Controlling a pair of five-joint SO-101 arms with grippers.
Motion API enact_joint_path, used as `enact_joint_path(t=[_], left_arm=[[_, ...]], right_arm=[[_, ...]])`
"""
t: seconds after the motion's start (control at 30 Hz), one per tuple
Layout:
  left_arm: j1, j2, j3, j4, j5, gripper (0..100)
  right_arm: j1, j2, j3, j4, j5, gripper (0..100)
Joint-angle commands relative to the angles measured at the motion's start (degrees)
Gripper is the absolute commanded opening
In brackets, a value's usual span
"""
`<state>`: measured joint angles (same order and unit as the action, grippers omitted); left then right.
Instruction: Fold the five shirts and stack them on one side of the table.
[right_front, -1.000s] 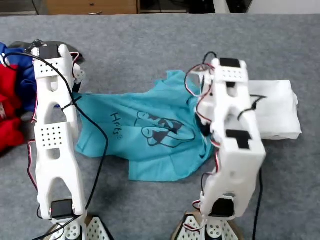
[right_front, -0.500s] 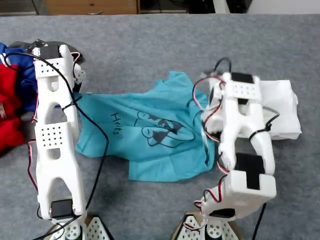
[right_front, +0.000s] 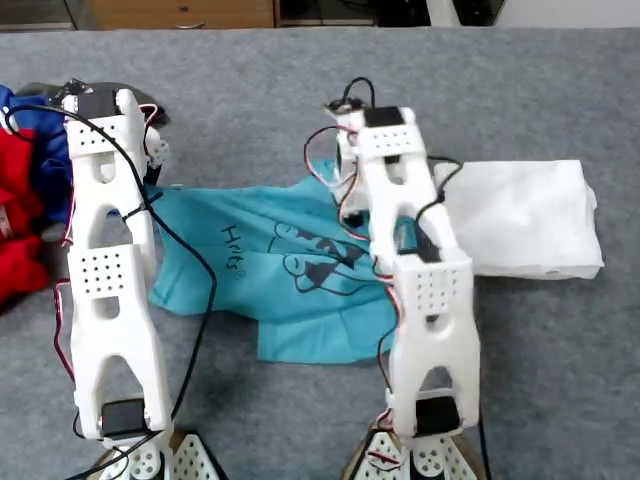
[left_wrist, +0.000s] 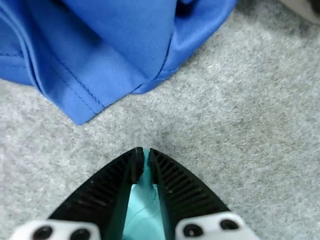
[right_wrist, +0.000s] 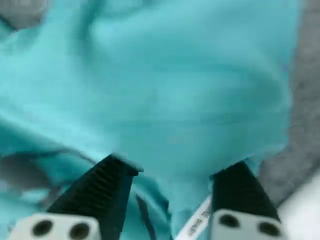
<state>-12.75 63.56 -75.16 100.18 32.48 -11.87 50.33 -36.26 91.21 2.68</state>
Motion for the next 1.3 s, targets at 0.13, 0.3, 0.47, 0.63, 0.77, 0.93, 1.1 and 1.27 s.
enact_joint_path(t=[0.13,0.3,0.47,0.63,0.77,0.93,1.1,1.27], left_arm=[[-1.23,-3.56,-0.70,-0.26,-0.26,2],[-1.23,-3.56,-0.70,-0.26,-0.26,2],[-1.23,-3.56,-0.70,-0.26,-0.26,2],[-1.23,-3.56,-0.70,-0.26,-0.26,2],[-1.23,-3.56,-0.70,-0.26,-0.26,2],[-1.23,-3.56,-0.70,-0.26,-0.26,2],[-1.23,-3.56,-0.70,-0.26,-0.26,2],[-1.23,-3.56,-0.70,-0.26,-0.26,2]], right_arm=[[5.93,13.93,-20.09,11.34,-1.41,0.0],[6.99,1.98,-4.79,11.25,-0.35,0.2],[7.16,-14.55,15.08,10.64,2.11,0.2],[8.31,-26.95,30.55,7.74,3.78,0.2],[8.04,-32.48,41.80,3.52,4.48,0.2],[8.13,-36.97,46.55,-0.09,4.04,18.8],[6.46,-43.38,38.37,4.57,5.63,34.5],[6.46,-46.46,22.46,9.49,5.54,34.5]])
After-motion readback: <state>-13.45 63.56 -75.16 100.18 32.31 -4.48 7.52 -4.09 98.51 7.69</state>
